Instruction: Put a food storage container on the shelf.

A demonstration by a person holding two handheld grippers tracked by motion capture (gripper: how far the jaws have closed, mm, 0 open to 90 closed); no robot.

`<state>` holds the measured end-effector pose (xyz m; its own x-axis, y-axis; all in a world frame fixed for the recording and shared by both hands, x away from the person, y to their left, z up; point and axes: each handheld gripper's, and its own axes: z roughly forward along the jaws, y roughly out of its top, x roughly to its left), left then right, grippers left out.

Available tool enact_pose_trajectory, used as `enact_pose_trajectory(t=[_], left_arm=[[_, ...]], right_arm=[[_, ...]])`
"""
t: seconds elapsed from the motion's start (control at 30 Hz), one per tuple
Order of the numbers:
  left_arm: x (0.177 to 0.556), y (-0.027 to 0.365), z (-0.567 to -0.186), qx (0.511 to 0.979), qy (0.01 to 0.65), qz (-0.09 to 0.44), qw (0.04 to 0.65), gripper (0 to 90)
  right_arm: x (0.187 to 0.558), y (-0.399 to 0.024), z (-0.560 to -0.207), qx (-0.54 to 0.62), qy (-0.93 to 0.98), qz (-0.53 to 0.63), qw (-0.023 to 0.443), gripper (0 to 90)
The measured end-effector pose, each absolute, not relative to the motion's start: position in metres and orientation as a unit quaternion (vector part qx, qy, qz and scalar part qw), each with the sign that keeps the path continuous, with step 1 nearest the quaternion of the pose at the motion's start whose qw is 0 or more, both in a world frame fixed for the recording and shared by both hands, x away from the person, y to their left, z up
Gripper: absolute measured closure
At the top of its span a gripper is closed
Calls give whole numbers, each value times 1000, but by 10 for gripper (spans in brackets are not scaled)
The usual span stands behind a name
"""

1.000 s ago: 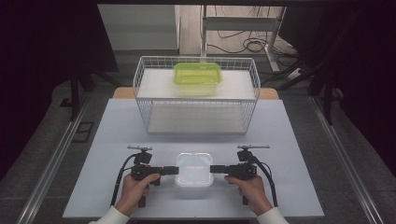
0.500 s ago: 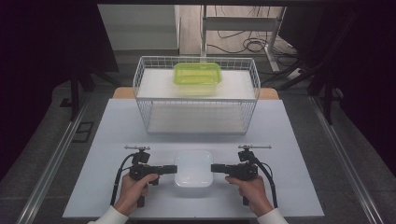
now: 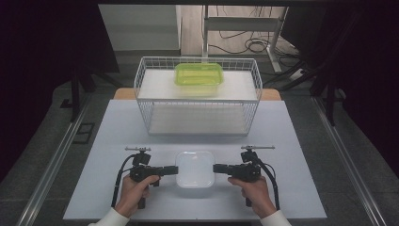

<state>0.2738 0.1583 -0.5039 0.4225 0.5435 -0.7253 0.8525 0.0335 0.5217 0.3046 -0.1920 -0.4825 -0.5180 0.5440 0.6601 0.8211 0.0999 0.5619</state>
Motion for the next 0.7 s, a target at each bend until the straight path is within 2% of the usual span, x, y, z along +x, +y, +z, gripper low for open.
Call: enact_pose_trajectory(t=[0.7], left_arm=[[269,159,-482,691,491,-123,515,791]], right_arm=[[301,-190,-468,-444,-738,-496,114,794]])
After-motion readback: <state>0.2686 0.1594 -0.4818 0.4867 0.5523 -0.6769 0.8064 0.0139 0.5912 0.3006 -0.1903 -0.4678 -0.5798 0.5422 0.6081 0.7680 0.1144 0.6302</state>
